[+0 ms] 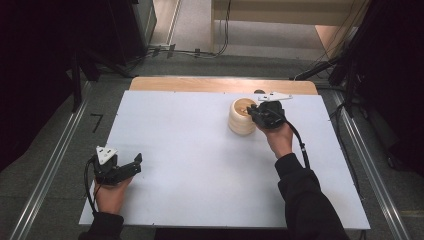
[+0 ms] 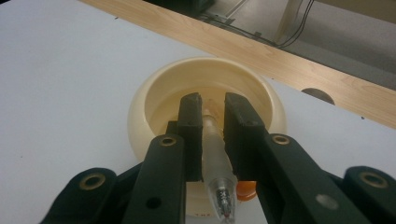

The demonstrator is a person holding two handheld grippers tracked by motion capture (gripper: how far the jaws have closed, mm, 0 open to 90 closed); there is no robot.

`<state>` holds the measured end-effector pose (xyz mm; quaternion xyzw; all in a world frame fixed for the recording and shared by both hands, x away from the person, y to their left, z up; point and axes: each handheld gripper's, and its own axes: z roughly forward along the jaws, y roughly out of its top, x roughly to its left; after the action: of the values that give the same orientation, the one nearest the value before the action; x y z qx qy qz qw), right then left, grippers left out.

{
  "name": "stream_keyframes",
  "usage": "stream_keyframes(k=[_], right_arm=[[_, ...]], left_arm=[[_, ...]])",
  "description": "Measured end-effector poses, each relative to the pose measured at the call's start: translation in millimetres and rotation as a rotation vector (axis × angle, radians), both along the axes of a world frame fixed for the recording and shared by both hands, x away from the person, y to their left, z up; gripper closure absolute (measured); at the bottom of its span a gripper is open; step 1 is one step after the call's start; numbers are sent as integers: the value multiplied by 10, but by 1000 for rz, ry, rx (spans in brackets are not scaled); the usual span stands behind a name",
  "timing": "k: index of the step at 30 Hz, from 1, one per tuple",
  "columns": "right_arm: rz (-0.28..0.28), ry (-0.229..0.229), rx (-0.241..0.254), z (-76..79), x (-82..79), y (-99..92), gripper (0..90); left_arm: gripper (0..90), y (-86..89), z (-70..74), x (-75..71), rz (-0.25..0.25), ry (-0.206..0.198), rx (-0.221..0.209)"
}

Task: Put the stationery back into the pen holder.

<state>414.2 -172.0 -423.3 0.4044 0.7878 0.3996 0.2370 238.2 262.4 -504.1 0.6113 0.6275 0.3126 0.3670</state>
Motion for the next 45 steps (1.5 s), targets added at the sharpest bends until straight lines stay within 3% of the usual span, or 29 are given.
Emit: stream_keyframes(k=[13,17,26,31,37,43,45], right_arm=[[-3,-20,13,33,-10,-12,771],[-1,-16,28,44,-10,-22,670],[-1,-6,25,36,-4,-36,621],[-2,-6,18,28,-10,-38,544],[-2,-5,31,34,-49,-71,434],[-31,5,49,28,-135,-158,259],[-34,2,64,13,-184,-210,254]], left_arm=[[99,1,-2,3,-1,0,0],[99,0,-2,3,-1,1,0],[99,0,-2,2,-1,0,1],[99,2,-2,2,-1,1,1],[99,2,-2,1,-2,1,1],[99,1,0,-2,-1,-1,0],[99,2,-1,-1,-1,1,1]])
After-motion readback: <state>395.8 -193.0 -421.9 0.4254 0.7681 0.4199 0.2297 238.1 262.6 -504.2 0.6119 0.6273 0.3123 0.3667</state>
